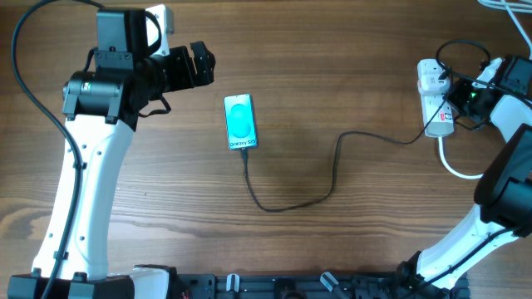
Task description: Plug charger to phone and switch on socket
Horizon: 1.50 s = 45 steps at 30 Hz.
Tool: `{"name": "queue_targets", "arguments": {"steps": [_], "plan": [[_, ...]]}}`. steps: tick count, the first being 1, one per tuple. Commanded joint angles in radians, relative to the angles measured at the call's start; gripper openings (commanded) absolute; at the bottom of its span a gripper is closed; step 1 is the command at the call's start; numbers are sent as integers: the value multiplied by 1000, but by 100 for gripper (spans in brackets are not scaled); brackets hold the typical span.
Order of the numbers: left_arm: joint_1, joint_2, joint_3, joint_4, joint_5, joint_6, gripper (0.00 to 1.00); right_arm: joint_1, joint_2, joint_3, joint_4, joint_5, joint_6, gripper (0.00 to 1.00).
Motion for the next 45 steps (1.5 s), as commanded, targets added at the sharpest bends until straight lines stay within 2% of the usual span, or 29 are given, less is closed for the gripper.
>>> {"name": "queue_targets", "arguments": {"steps": [1,12,21,26,31,38,40,41,42,43,45], "plan": [[7,-6,8,2,-10,5,100,10,29,14,-3,-28,-24,4],[7,-6,8,2,-10,5,100,75,29,14,-56,-27,-53,4],[7,-6,8,2,-10,5,100,45,-17,24,-145,25,-37,4],[7,-6,8,2,-10,5,100,1,-238,26,-283,18,-21,4],[7,-6,8,2,-10,5,100,23,-498,26,-436,-73,-87,4],[7,-6,8,2,-10,5,100,184,-801,25,-681,-106,-207,7],[7,-6,8,2,-10,5,100,259,-853,25,-733,-106,-206,14],[7,-6,8,2,-10,5,100,291,-872,25,-750,-106,-200,23],[7,-6,8,2,-10,5,100,315,-885,25,-766,-107,-198,38],[7,-6,8,2,-10,5,100,336,-893,25,-785,-108,-177,99],[7,-6,8,2,-10,5,100,348,-893,25,-796,-110,-30,100]]}}
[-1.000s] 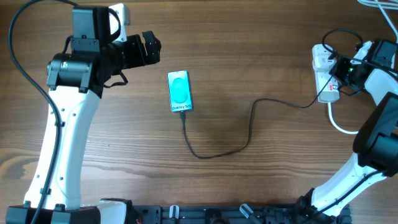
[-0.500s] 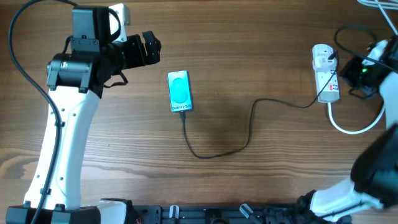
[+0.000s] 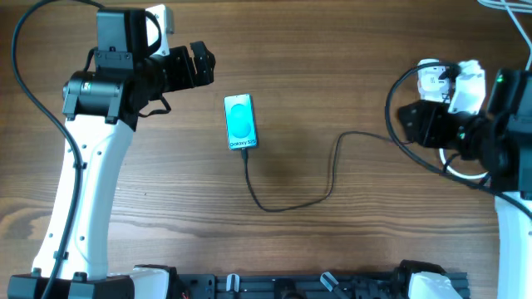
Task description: Plug charger to phone and switch on socket
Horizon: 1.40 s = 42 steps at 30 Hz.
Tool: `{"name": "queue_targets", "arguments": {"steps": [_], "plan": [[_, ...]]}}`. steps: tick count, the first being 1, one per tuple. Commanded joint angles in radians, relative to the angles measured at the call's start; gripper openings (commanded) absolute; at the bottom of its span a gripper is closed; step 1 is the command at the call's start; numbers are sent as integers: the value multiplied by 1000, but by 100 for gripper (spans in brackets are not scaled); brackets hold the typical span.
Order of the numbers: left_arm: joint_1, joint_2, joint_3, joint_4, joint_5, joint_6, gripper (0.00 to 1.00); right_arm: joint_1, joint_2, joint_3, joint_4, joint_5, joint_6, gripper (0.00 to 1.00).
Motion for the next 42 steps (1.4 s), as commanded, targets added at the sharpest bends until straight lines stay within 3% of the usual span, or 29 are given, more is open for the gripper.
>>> {"name": "queue_targets", "arguments": {"steps": [1,4,8,14,19,23,25,32,42], "plan": [[7,-6,8,2,-10,5,100,16,-5,3,-6,-15,235,100],[7,-6,8,2,-10,5,100,16,5,3,-3,6,392,100],[7,-6,8,2,-10,5,100,16,21,-4,1,65,373,100],[7,-6,8,2,-10,5,100,23,21,-49,46,68,92,100],[7,-6,8,2,-10,5,100,109,-190,-322,394,68,0,100],[7,-6,8,2,-10,5,100,148,-480,-694,752,71,-4,100],[7,-6,8,2,-10,5,100,148,-616,-844,850,68,-3,100],[7,-6,8,2,-10,5,100,148,-965,-1155,990,95,-6,100],[7,-6,8,2,-10,5,100,148,-1158,-1296,1041,103,-12,100]]}}
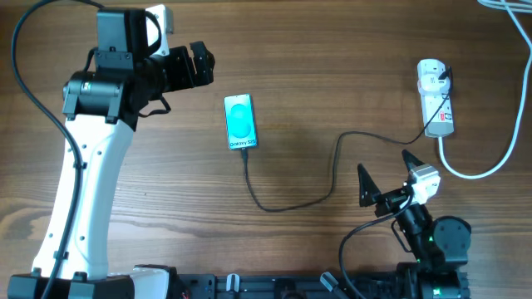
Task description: Plug charger to phone and switch on socket
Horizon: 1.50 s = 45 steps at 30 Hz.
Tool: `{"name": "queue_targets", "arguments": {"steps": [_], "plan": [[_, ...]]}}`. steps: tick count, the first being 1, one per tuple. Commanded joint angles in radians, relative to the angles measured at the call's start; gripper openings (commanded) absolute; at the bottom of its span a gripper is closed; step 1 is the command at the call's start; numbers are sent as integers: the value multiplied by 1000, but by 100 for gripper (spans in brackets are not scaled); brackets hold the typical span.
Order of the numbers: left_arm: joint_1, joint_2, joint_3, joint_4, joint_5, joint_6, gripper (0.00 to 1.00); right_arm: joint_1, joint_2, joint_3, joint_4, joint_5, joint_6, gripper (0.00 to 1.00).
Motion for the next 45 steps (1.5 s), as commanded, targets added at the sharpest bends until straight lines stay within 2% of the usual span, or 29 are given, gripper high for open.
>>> {"name": "queue_targets", "arguments": {"steps": [1,25,30,34,40,45], "plan": [[7,-6,8,2,-2,5,100,5,-35,-7,12,26,-17,100],[7,-11,8,-13,-3,5,100,5,-35,-8,13,24,-19,100],[3,-135,-41,18,-43,24,100,5,-35,-8,13,24,-19,100],[5,-362,-318,230,-43,62,100,5,-35,-8,13,24,-19,100],[11,-771,-901,629,-43,61,100,5,-35,-8,13,24,-19,100],[17,-1033,-1216,811,-45,62,100,5,-35,-8,13,24,-19,100]]}}
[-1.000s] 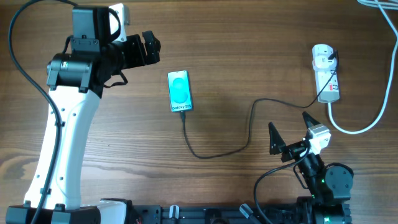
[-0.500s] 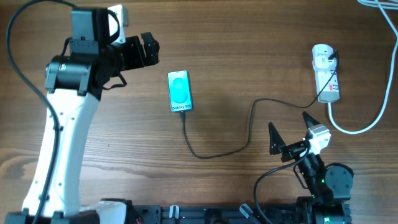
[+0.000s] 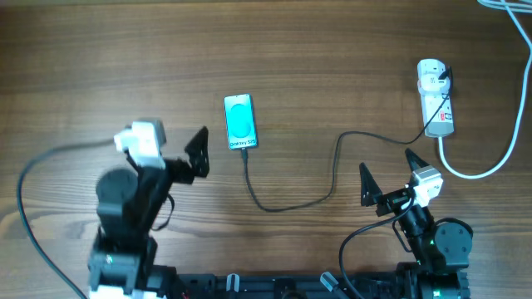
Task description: Plug charger to phone and switch on socket
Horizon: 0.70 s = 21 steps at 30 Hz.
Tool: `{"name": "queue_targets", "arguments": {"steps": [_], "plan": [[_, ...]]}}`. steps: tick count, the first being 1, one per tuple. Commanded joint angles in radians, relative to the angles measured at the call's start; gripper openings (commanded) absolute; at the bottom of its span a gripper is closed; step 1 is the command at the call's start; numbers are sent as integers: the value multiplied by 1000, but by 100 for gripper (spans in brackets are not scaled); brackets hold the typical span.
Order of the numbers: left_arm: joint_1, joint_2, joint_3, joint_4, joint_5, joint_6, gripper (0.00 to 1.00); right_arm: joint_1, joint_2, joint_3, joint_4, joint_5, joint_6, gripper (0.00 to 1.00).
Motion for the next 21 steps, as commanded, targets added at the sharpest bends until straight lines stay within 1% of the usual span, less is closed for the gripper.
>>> {"name": "queue_targets", "arguments": {"steps": [1,7,11,21], "plan": [[10,-182,-188,72,-14,16,100,5,-8,-8,2,9,-10,100],[10,-426,-374,73,-40,16,100,5,-8,-8,2,10,-10,100],[10,-533,-452,62,-39,16,100,5,-8,-8,2,10,-9,100],[8,-567,-467,64,-58,12,100,5,-8,-8,2,10,-9,100]]}}
